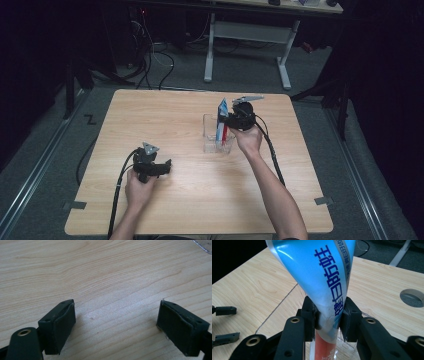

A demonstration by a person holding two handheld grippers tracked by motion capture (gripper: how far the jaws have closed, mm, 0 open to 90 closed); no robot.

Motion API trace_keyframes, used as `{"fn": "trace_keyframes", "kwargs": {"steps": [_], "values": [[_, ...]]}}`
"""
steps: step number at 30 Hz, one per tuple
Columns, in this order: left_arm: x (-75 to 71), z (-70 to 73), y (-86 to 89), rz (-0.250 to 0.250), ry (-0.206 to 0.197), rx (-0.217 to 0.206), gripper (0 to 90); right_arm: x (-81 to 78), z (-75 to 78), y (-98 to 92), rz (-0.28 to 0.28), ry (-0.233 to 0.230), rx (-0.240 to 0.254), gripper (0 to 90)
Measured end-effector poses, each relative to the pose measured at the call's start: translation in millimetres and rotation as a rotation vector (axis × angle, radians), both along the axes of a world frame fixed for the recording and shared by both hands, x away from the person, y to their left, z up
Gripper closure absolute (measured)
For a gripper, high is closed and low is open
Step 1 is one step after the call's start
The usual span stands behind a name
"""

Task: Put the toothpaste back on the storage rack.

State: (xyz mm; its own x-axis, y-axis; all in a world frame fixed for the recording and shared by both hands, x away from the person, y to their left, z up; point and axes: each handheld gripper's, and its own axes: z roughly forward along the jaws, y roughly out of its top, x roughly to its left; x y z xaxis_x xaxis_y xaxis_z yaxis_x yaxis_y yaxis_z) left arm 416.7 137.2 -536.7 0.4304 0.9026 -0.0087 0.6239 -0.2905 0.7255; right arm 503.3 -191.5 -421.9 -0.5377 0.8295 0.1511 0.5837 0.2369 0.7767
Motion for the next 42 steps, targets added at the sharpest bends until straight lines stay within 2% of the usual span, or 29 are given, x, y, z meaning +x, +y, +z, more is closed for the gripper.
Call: {"fn": "trace_keyframes", "kwargs": {"steps": [6,10,17,29,33,37,42], "values": [[0.0,0.0,0.0,0.0,0.0,0.0,15.5,-2.1,0.9,-2.6,-0.007,-0.003,-0.015,68.1],[0.0,-0.1,-0.2,0.001,-0.001,-0.002,15.5,-3.6,-1.0,-7.7,-0.024,-0.002,0.005,67.7],[0.0,0.0,-0.1,0.001,0.0,-0.001,15.5,-4.9,-1.2,-15.3,-0.043,0.002,-0.006,66.2],[0.0,0.0,-0.1,0.001,-0.001,-0.001,15.5,-8.2,-2.5,-15.4,-0.069,-0.029,-0.065,61.4],[0.0,0.0,-0.1,0.001,0.0,-0.001,15.5,-10.9,-1.2,-12.9,-0.09,-0.06,-0.108,57.3],[0.0,0.0,-0.1,0.001,-0.001,-0.001,15.5,-13.8,1.2,-13.1,-0.099,-0.082,-0.127,55.2],[0.0,0.0,-0.1,0.001,-0.001,-0.001,15.5,-15.3,3.2,-14.8,-0.109,-0.085,-0.122,50.5]]}}
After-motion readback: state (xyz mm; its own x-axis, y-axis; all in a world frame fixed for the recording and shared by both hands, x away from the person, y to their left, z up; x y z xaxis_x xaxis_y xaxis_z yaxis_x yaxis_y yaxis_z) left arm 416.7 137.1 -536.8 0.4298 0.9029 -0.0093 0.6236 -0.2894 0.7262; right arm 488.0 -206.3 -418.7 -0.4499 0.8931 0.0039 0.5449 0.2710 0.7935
